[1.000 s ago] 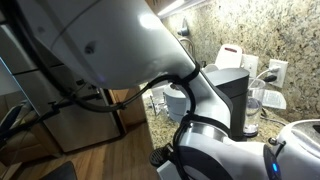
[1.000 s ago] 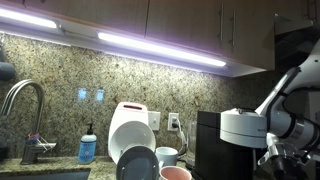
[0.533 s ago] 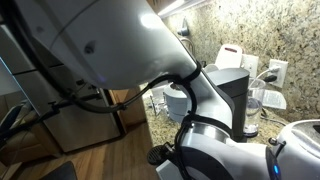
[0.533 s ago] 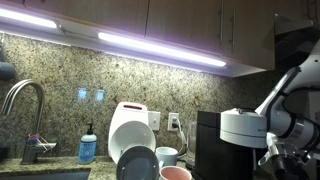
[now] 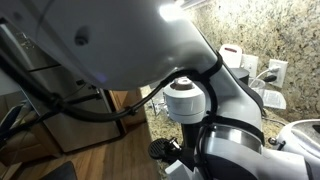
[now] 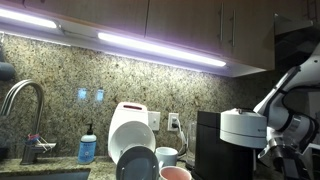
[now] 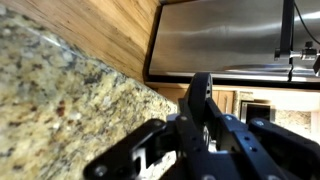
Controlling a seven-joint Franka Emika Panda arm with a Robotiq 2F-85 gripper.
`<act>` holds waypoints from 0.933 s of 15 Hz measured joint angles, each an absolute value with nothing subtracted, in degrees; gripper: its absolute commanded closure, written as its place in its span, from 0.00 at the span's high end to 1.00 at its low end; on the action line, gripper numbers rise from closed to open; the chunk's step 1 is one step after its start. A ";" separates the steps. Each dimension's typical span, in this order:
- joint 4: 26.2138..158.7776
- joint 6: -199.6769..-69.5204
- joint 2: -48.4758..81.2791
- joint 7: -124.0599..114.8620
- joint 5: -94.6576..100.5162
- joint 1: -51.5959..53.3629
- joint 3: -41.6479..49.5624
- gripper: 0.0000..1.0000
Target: Place the cup holder on the coffee machine
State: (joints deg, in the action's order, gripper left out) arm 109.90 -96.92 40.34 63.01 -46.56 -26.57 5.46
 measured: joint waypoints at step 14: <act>106.05 -95.81 44.11 62.98 -49.85 -26.66 6.43 0.05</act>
State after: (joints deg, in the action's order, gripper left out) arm 106.05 -95.81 44.11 62.98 -49.85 -26.66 6.43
